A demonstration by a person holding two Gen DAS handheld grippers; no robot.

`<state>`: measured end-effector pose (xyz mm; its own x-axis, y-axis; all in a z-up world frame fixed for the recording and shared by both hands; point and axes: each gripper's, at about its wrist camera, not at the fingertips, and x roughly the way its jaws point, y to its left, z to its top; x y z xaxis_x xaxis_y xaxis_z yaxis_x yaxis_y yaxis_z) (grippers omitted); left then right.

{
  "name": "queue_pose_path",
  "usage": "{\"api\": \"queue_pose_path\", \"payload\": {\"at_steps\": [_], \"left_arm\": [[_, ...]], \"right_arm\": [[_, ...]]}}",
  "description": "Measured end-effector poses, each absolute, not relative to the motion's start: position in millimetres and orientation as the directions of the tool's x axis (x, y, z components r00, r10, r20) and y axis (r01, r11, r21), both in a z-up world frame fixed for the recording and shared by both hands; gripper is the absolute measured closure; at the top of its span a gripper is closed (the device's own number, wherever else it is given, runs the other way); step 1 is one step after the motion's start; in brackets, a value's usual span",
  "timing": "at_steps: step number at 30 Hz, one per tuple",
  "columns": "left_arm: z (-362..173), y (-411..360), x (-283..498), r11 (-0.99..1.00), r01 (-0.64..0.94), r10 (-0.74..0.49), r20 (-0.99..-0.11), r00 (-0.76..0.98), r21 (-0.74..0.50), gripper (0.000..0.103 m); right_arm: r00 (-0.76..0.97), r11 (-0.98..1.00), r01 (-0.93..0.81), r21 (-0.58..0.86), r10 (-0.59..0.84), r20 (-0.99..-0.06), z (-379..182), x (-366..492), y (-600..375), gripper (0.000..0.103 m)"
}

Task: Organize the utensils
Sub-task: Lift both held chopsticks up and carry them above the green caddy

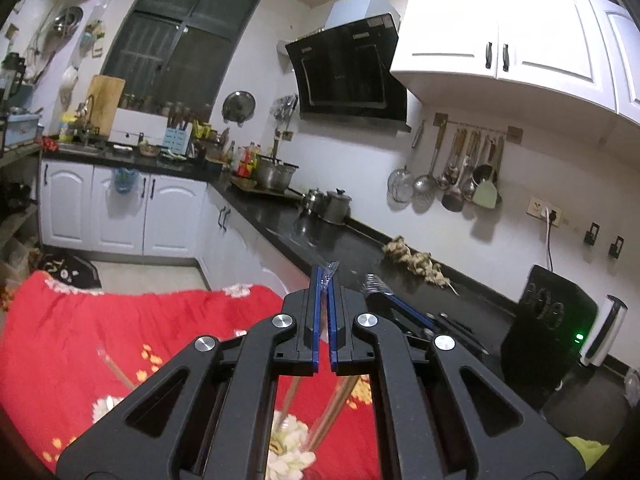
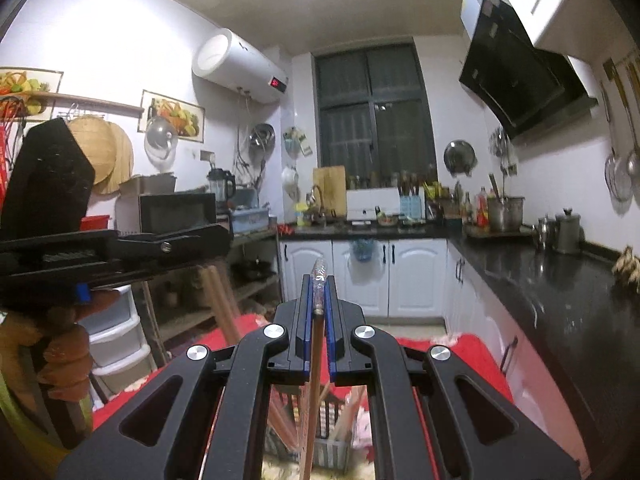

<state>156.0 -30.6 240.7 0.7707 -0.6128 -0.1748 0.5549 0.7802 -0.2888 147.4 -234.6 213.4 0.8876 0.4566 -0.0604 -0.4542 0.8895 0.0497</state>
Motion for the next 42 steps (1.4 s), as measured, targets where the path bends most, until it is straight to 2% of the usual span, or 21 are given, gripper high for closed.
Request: {"api": "queue_pose_path", "payload": {"at_steps": [11, 19, 42], "left_arm": [[277, -12, 180, 0.831, 0.498, -0.535, -0.109, 0.838, -0.247, 0.102], [272, -1, 187, 0.862, 0.467, -0.492, -0.101, 0.865, -0.195, 0.102], [162, -3, 244, 0.885, 0.396, -0.459, -0.312, 0.832, -0.246, 0.102]], "right_arm": [[0.877, 0.875, -0.481, 0.05, 0.481, 0.017, 239, 172, -226, 0.097], [0.875, 0.875, -0.483, 0.029, 0.481, 0.046, 232, 196, -213, 0.097], [0.901, 0.901, -0.434, -0.006, 0.434, -0.02, 145, 238, -187, 0.097]]}}
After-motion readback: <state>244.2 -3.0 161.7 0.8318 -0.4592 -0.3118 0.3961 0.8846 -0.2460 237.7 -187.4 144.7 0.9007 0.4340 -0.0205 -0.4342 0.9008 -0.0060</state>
